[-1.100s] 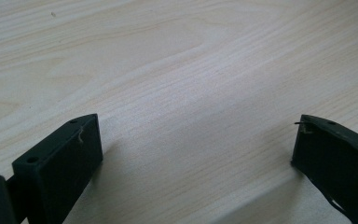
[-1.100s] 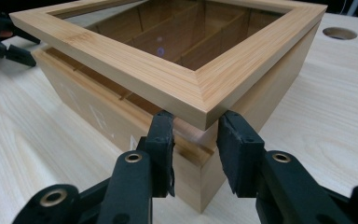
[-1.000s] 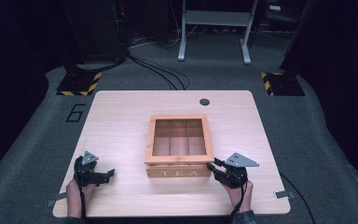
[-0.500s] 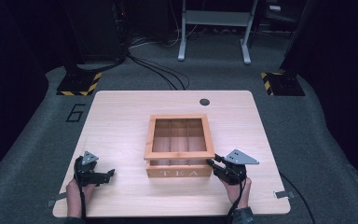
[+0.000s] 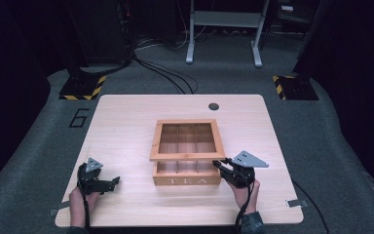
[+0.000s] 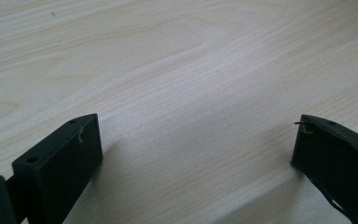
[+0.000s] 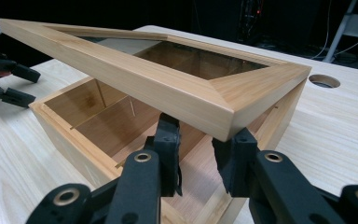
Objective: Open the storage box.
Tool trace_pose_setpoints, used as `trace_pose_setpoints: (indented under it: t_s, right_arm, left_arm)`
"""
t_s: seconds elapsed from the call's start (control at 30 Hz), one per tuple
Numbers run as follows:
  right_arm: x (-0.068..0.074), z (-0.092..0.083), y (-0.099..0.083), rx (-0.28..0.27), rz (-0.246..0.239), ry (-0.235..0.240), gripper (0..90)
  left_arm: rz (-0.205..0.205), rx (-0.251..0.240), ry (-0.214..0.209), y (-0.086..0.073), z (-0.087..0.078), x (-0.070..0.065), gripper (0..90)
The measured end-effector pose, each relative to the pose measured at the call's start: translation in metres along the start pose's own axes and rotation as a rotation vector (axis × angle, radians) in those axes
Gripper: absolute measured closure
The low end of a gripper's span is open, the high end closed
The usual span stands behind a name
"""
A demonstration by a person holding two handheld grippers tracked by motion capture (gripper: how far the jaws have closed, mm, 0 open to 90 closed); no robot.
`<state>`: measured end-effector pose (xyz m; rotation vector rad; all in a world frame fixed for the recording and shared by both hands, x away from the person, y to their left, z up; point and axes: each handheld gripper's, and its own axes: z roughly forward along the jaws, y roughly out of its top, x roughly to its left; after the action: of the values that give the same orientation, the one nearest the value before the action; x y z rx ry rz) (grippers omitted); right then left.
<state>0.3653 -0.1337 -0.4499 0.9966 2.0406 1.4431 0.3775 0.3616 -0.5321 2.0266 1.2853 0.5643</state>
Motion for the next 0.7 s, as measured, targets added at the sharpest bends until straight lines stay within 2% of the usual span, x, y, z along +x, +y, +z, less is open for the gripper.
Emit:
trace_pose_setpoints:
  t_s: [0.13, 0.7]
  right_arm:
    - [-0.002, 0.001, 0.005, -0.002, -0.006, 0.01, 71.4]
    - [-0.006, 0.004, 0.027, -0.001, -0.005, -0.001, 75.7]
  left_arm:
    - [-0.001, -0.003, 0.0, 0.0, 0.0, 0.0, 1.3]
    - [-0.001, -0.003, 0.0, 0.0, 0.0, 0.0, 1.3]
